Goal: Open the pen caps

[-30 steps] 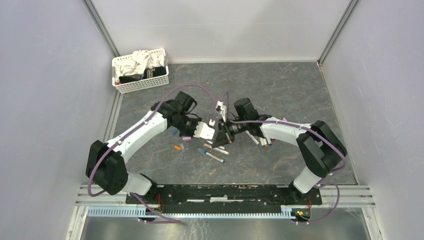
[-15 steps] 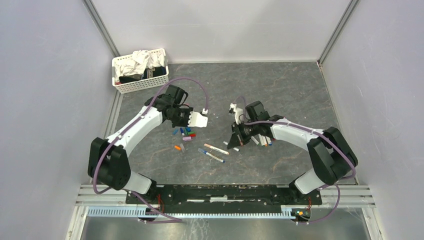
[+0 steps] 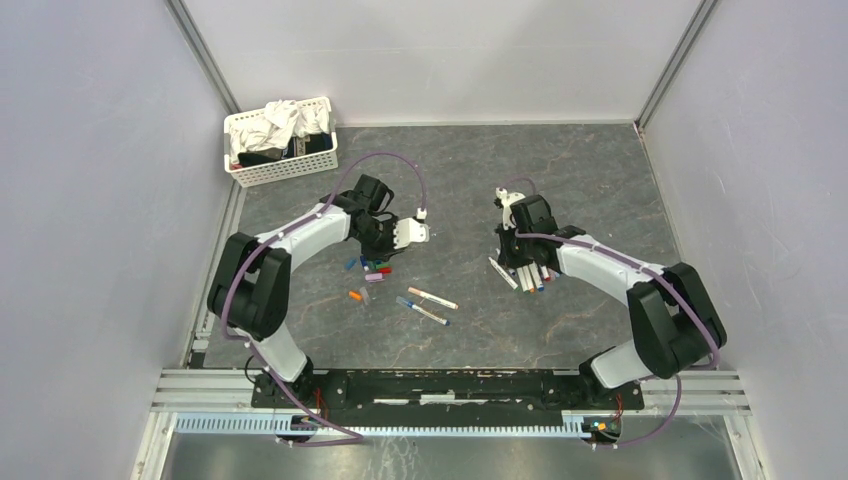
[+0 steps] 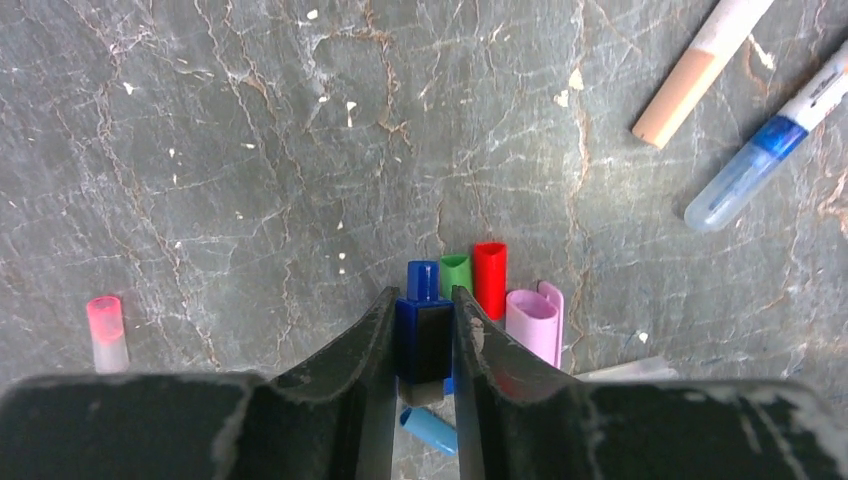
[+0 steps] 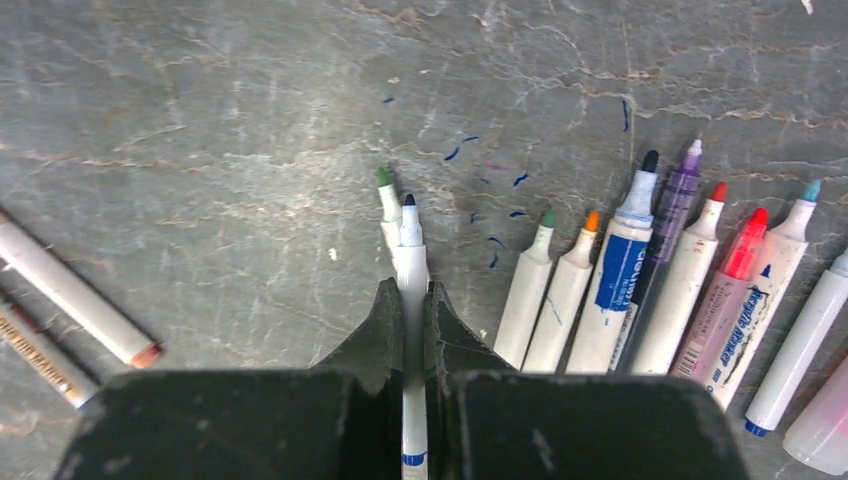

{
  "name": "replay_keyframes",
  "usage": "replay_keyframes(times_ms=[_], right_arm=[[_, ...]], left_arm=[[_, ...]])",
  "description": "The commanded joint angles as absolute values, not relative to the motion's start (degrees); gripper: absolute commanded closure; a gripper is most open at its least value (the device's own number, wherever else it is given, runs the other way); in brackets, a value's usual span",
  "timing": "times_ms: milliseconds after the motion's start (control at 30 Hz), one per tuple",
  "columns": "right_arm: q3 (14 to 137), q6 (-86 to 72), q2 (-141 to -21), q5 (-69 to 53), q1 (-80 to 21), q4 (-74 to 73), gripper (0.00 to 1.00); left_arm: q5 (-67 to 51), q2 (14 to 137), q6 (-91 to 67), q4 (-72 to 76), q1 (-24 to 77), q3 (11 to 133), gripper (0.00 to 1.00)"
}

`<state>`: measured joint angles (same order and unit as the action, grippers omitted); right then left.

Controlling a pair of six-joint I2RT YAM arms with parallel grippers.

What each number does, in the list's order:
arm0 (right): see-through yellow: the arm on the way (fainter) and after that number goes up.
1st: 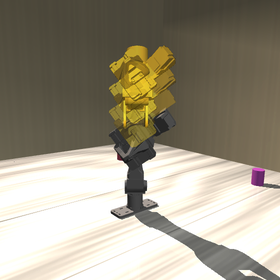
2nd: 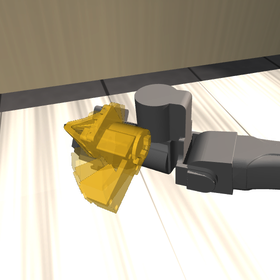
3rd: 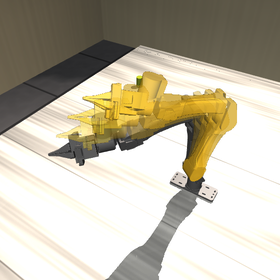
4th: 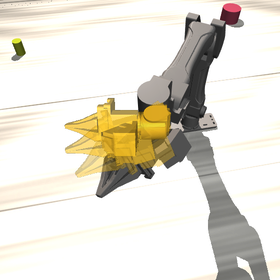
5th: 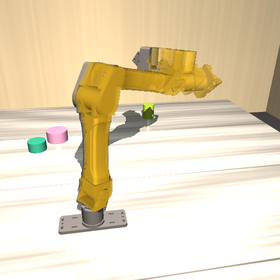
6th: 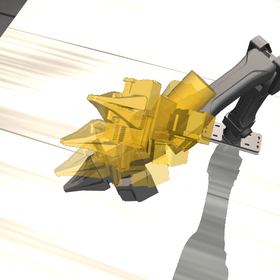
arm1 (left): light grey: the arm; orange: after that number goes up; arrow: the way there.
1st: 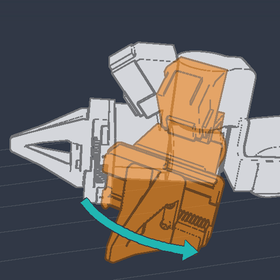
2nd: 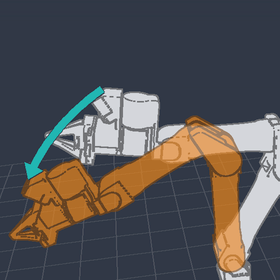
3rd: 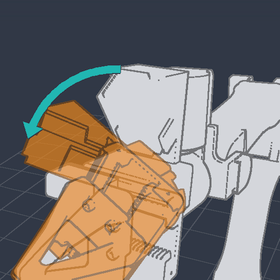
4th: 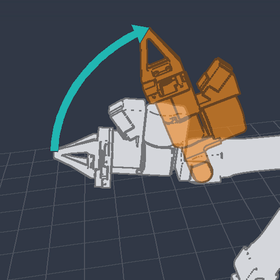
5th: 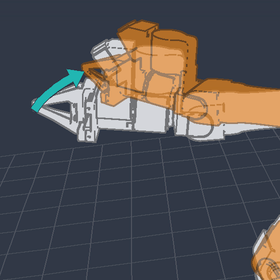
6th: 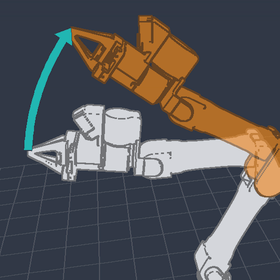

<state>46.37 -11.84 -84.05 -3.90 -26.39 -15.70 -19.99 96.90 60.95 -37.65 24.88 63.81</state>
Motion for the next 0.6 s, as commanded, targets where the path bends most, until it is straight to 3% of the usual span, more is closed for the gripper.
replay_keyframes(times_ms=[0,100,233,367,567], right_arm=[[46.8,-11.1,-86.9,1.7,-26.3,-13.8,1.00],[47.0,-10.8,-88.3,3.0,-26.1,-13.5,1.00],[47.4,-10.4,-89.8,4.2,-26.2,-13.0,0.97],[47.6,-9.6,-91.5,4.8,-26.1,-13.2,0.90],[45.7,-10.3,-90.6,4.0,-26.1,-12.2,0.67]], left_arm=[[-21.2,97.4,55.9,-34.6,25.9,65.3,0.64],[-21.0,96.9,55.7,-34.7,25.8,64.8,0.55],[-21.5,95.9,55.6,-36.2,25.8,64.9,0.29],[-22.5,94.1,53.7,-37.3,25.8,66.5,0.25],[-23.1,91.8,48.9,-41.8,25.4,70.8,0.22]])
